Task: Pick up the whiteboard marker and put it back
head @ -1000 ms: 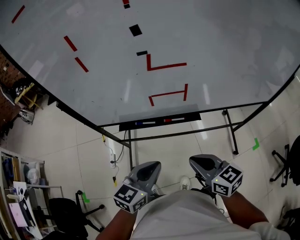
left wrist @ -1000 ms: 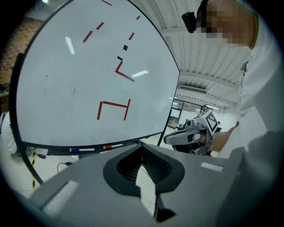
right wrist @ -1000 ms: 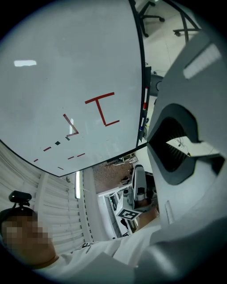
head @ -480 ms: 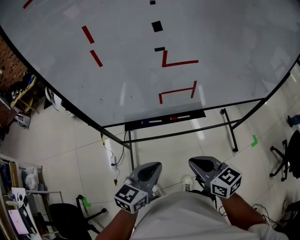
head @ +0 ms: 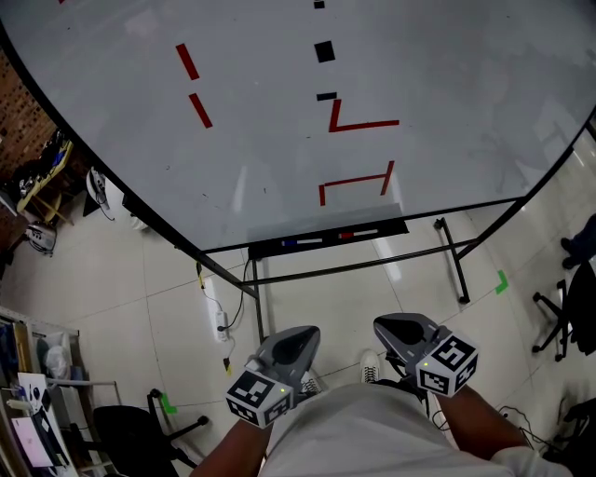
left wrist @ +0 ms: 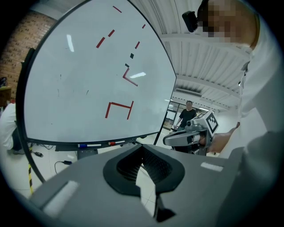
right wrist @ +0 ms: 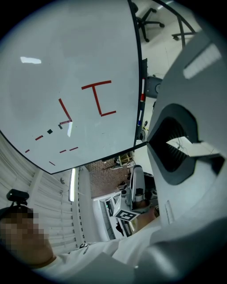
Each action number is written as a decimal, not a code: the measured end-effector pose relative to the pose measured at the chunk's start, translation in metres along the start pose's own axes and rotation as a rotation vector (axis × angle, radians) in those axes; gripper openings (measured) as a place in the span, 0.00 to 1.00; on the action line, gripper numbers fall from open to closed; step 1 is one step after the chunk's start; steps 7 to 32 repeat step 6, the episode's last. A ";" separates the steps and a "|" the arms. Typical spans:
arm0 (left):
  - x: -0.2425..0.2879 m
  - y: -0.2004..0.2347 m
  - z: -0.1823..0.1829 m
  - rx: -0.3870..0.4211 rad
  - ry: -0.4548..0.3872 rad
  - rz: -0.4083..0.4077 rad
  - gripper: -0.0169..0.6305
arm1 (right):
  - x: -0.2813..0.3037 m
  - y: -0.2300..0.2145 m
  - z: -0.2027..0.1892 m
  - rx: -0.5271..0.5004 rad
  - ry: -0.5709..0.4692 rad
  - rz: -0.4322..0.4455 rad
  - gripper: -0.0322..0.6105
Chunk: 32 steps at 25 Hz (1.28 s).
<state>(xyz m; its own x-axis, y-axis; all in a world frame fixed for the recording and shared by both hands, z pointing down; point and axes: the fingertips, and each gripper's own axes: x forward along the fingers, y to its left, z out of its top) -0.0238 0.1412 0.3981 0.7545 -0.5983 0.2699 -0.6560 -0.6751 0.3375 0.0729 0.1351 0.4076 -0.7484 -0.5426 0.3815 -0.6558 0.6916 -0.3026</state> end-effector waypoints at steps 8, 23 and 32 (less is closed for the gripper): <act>-0.003 -0.003 0.003 0.005 -0.006 0.004 0.05 | -0.003 0.004 0.002 -0.014 0.005 0.005 0.05; -0.003 -0.003 0.003 0.005 -0.006 0.004 0.05 | -0.003 0.004 0.002 -0.014 0.005 0.005 0.05; -0.003 -0.003 0.003 0.005 -0.006 0.004 0.05 | -0.003 0.004 0.002 -0.014 0.005 0.005 0.05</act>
